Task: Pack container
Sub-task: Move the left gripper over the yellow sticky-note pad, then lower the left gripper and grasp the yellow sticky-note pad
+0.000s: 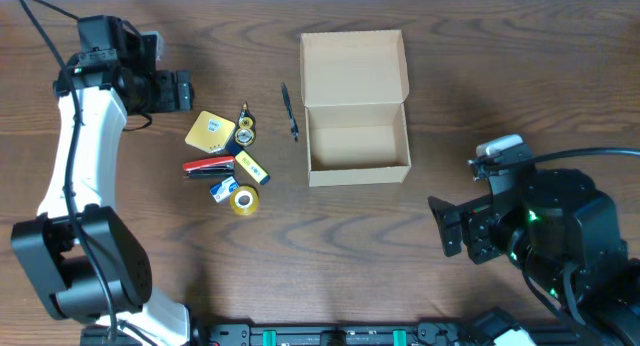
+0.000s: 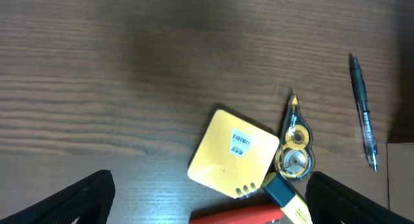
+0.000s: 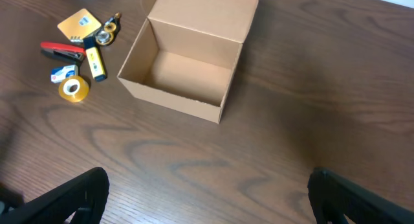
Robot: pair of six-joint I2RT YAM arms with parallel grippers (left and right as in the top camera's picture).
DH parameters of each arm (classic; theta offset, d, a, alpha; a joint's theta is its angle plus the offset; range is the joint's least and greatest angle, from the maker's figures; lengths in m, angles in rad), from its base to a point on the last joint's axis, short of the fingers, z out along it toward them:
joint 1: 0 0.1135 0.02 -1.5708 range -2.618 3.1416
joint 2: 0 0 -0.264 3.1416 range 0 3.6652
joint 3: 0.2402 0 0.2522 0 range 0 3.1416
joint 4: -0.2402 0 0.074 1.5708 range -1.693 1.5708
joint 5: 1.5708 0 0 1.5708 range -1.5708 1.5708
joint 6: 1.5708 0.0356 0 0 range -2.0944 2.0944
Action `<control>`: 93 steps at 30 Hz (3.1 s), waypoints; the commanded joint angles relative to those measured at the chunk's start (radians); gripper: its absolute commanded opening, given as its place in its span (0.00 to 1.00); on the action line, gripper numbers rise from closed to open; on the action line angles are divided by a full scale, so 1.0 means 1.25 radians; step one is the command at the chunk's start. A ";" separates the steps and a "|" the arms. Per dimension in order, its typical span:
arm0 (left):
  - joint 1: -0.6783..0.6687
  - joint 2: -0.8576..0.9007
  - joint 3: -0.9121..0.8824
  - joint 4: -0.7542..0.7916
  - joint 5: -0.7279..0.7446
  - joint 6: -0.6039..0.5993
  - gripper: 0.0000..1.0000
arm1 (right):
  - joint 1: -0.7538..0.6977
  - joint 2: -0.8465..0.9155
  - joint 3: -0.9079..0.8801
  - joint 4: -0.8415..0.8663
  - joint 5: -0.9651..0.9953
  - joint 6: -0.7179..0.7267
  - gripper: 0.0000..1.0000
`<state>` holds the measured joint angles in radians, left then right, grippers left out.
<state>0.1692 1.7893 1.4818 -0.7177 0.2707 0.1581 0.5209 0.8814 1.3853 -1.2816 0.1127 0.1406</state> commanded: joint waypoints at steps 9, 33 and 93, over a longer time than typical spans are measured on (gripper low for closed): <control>-0.017 0.085 0.021 0.036 0.030 0.039 0.95 | -0.004 0.000 0.001 0.001 0.009 -0.003 0.99; -0.099 0.175 0.021 0.091 -0.085 0.019 0.95 | -0.004 0.000 0.001 0.001 0.009 -0.003 0.99; -0.134 0.169 0.021 -0.065 -0.081 0.202 0.95 | -0.004 0.000 0.001 0.001 0.009 -0.003 0.99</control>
<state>-0.0017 2.0434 1.5097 -0.7868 0.1757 0.3416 0.5209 0.8814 1.3853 -1.2816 0.1127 0.1406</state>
